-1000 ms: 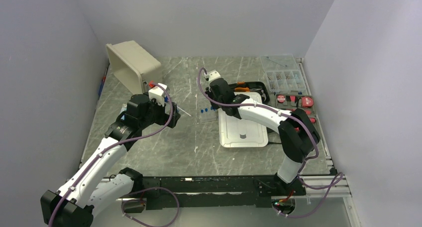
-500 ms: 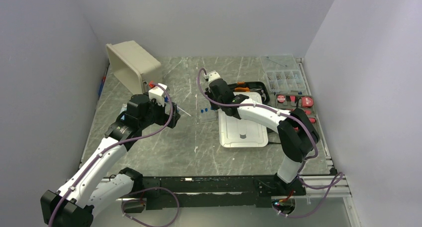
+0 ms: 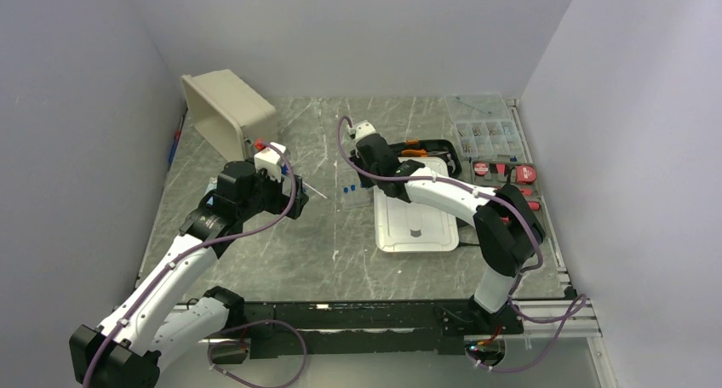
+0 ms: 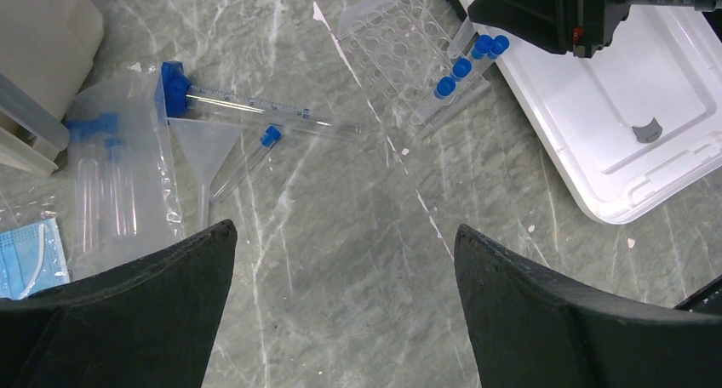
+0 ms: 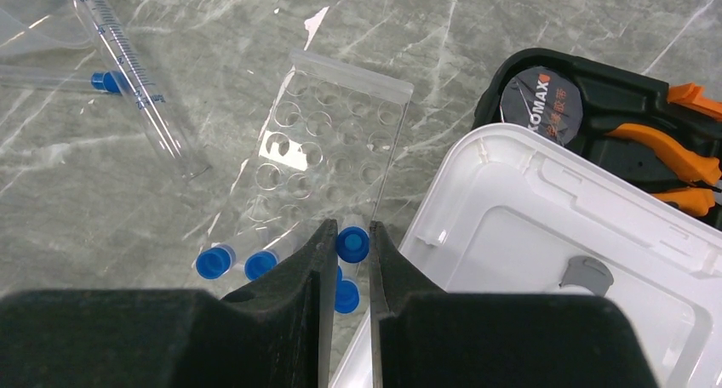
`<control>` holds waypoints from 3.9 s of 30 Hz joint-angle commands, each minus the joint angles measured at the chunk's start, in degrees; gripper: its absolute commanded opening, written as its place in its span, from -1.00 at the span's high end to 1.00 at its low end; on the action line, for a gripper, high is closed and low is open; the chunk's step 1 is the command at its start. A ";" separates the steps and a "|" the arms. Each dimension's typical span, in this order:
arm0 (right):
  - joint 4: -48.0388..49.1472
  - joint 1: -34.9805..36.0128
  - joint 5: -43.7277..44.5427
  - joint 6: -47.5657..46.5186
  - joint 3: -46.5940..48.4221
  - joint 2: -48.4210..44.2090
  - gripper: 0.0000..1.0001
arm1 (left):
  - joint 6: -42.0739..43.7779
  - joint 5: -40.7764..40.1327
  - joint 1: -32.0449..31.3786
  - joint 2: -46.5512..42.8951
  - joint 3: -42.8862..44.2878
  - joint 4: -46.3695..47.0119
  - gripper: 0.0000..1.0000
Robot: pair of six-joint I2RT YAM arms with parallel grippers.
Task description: Organize the chemistry lab equipment
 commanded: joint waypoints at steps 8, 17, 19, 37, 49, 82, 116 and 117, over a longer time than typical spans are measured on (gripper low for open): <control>-4.62 0.36 0.04 0.30 3.93 0.86 0.84 | 0.13 0.64 0.08 -0.12 0.58 0.65 -0.99; -1.55 0.41 0.53 0.63 1.44 0.80 0.83 | 0.19 0.46 0.08 -0.03 0.58 0.62 -0.99; -0.98 0.43 0.62 0.80 0.94 0.91 0.82 | 0.19 0.37 0.08 -0.03 0.54 0.60 -0.99; -2.49 0.44 0.11 1.60 1.82 0.50 0.44 | 0.28 0.38 0.09 0.11 0.58 0.54 -0.99; -3.19 0.42 0.12 1.66 2.97 -1.43 0.21 | 0.62 0.14 0.17 0.92 0.60 0.44 -0.99; 5.42 -12.22 -6.70 3.72 -24.15 -43.78 -0.13 | 11.05 -3.94 2.84 42.30 16.61 -4.21 -0.16; 6.30 -13.63 -6.98 3.90 -27.09 -45.75 -0.17 | 11.40 -12.01 3.97 53.61 21.42 -5.78 0.26; 6.29 -13.65 -6.89 3.90 -27.16 -45.74 -0.17 | 11.50 -12.53 3.44 53.59 21.09 -6.04 0.30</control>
